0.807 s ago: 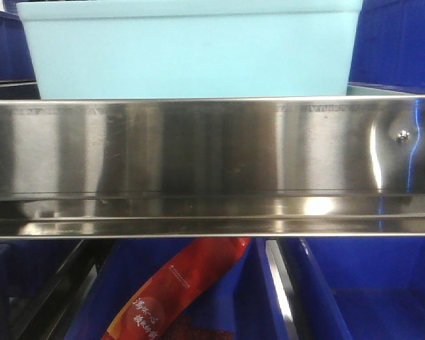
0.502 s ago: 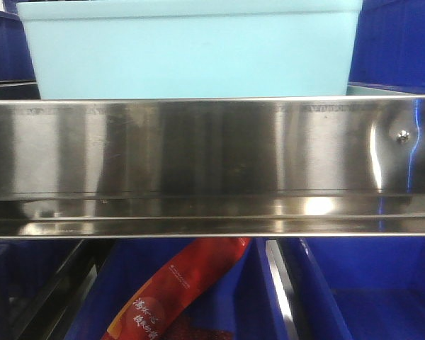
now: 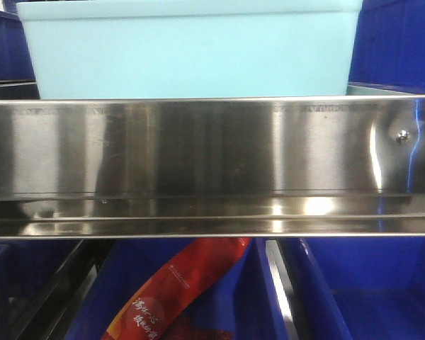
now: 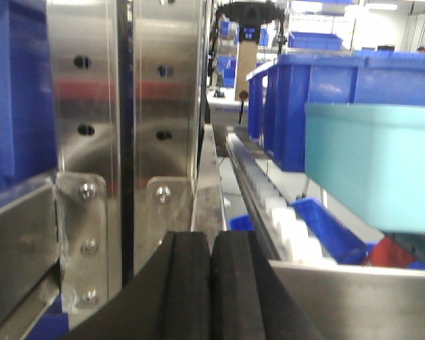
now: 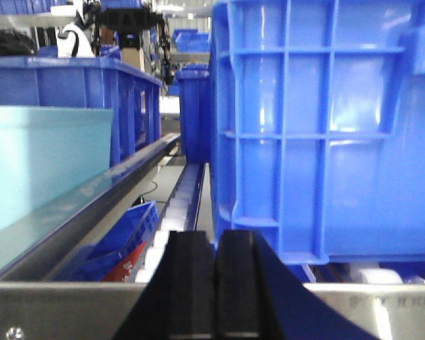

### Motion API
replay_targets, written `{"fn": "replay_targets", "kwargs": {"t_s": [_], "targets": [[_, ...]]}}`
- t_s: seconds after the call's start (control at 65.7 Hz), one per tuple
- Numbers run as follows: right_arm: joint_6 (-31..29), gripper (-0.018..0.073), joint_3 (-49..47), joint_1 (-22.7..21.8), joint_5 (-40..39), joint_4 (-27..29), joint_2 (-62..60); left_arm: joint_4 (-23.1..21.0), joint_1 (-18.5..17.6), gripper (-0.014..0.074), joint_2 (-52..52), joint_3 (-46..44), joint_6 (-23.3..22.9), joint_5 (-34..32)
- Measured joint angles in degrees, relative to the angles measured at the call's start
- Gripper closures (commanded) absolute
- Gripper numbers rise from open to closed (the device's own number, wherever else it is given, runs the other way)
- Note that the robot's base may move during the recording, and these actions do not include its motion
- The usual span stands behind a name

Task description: Fetch blue bin and place on conveyor start

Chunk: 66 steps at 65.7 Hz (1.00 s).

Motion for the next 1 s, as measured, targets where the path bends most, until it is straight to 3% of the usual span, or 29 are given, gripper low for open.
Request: {"fn": "replay_targets", "kwargs": {"t_s": [0.244, 0.38, 0.487, 0.563, 0.609, 0.7, 0.867, 1.004], "targets": [[0.0, 0.0721, -0.5, 0.0, 0.3, 4.3, 0.0, 0.0, 0.0, 0.0707, 0.0, -0.1, 0.0, -2.5], [0.0, 0.0702, -7.9, 0.0, 7.4, 5.1, -0.1, 0.0, 0.0, 0.0654, 0.0, -5.6, 0.0, 2.4], [0.0, 0.0540, -15.7, 0.0, 13.7, 5.4, 0.5, 0.0, 0.0, 0.0474, 0.9, -12.8, 0.0, 6.9], [0.0, 0.0312, -20.2, 0.0, 16.9, 5.6, 2.8, 0.4, 0.0, 0.0290, 3.3, -18.1, 0.0, 9.6], [0.0, 0.0174, -22.3, 0.0, 18.2, 5.6, 4.5, 0.5, 0.0, 0.0227, 4.9, -20.4, 0.0, 10.7], [0.0, -0.0022, -24.4, 0.0, 18.8, 5.6, 7.6, 0.6, 0.0, 0.0146, 8.6, -24.4, 0.0, 11.2], [0.0, -0.0010, -25.0, 0.0, 17.3, 5.2, 12.0, 0.6, -0.3, 0.0130, 13.3, -27.4, 0.0, 11.2], [-2.0, -0.0010, -28.9, 0.7, 19.3, 5.1, 15.9, 0.7, -1.8, 0.0130, 18.7, -32.0, 0.1, 17.0]]}}
